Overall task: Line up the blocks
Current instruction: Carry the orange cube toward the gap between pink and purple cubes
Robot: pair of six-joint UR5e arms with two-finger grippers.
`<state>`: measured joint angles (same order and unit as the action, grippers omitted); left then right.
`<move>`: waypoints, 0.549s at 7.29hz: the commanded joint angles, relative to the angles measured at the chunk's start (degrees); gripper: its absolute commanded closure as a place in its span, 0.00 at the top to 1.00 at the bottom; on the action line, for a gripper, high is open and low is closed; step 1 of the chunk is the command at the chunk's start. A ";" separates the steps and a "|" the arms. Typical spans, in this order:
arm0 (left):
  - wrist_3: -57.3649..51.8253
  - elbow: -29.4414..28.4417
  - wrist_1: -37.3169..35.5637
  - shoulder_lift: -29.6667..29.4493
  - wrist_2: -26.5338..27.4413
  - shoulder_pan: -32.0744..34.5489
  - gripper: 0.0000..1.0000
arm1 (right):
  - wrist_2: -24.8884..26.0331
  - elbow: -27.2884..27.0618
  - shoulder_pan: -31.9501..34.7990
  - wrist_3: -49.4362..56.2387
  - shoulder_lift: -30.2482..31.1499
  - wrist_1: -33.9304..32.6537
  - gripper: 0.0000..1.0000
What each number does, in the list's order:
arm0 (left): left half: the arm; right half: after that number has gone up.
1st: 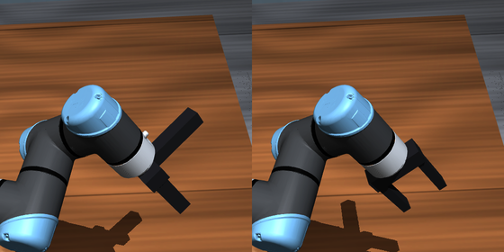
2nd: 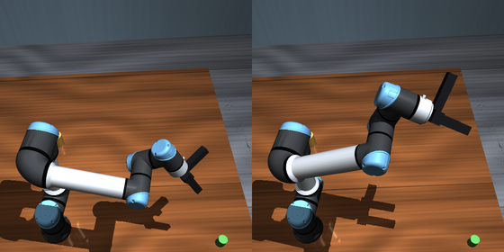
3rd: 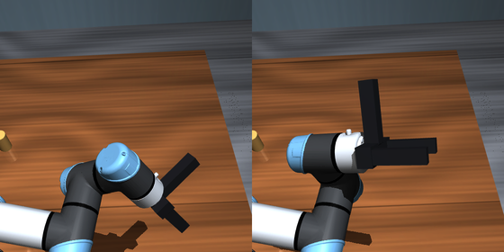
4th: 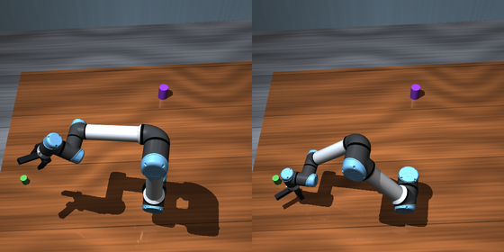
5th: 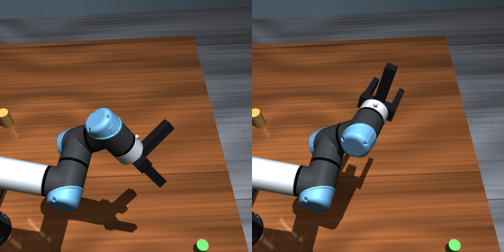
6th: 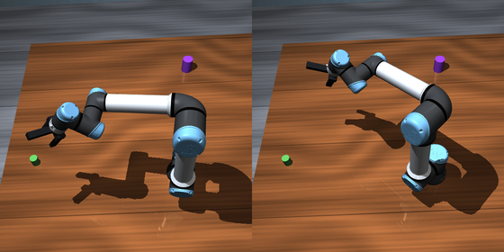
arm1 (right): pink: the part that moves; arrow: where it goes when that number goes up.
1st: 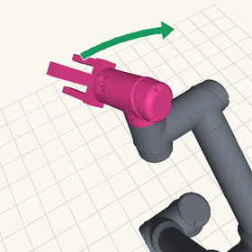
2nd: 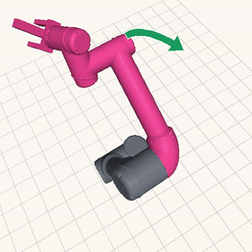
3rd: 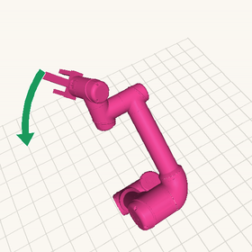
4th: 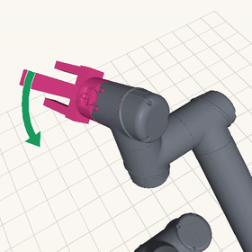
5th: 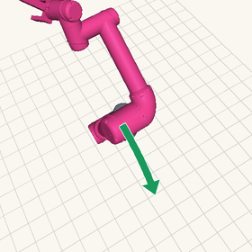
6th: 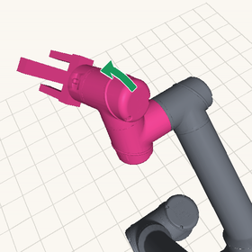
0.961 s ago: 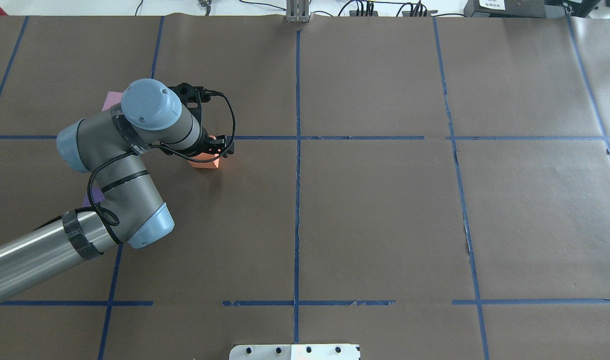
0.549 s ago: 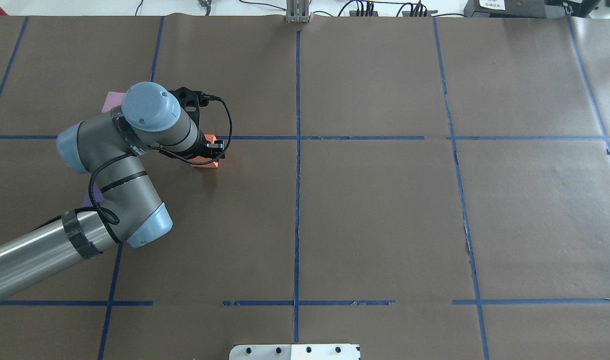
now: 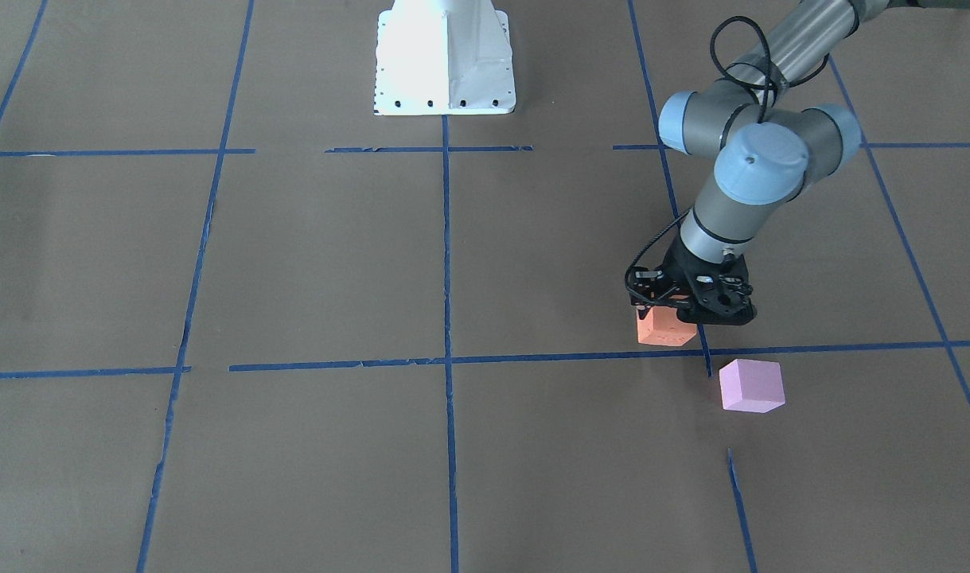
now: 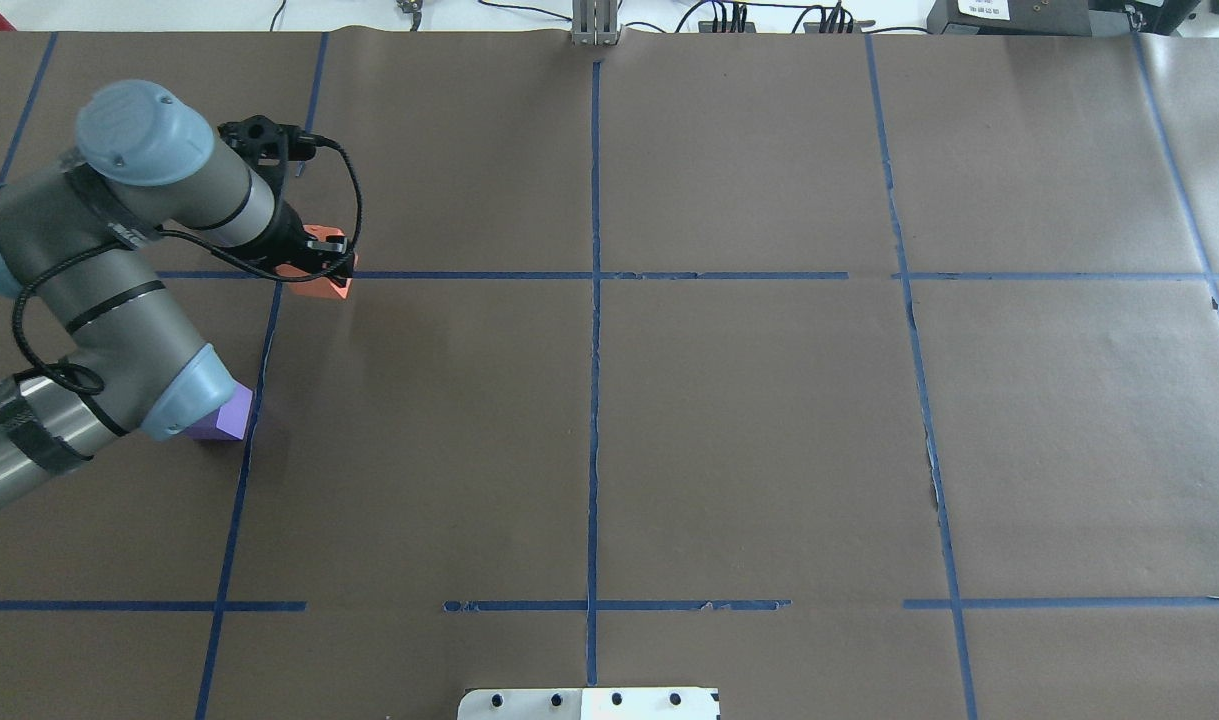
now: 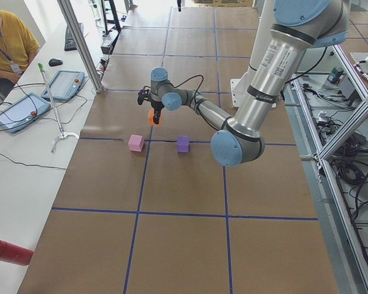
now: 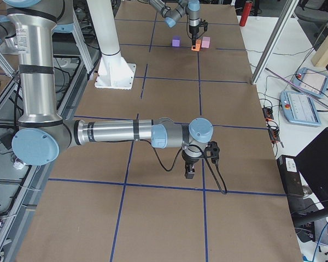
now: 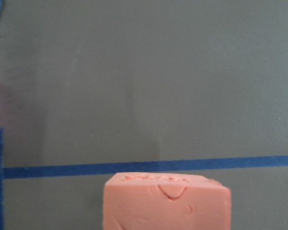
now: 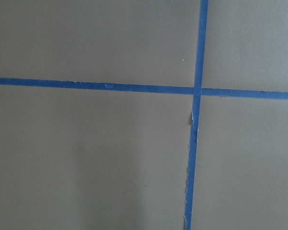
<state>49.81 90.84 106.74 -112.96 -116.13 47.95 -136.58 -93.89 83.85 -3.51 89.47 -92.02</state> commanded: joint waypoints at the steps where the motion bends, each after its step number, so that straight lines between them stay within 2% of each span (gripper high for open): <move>1: -4.36 0.39 0.74 7.90 -0.76 1.54 0.32 | 0.00 0.03 0.00 0.00 0.00 0.00 1.00; 2: -4.45 0.31 0.83 8.28 -0.94 1.36 0.32 | 0.00 0.03 0.00 0.00 0.00 0.00 1.00; 4: -4.37 0.30 0.83 7.58 -2.25 0.92 0.52 | 0.00 0.03 0.00 0.00 0.00 0.00 1.00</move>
<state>45.47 91.12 107.57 -105.15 -117.87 49.06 -136.58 -93.87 83.85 -3.52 89.47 -92.02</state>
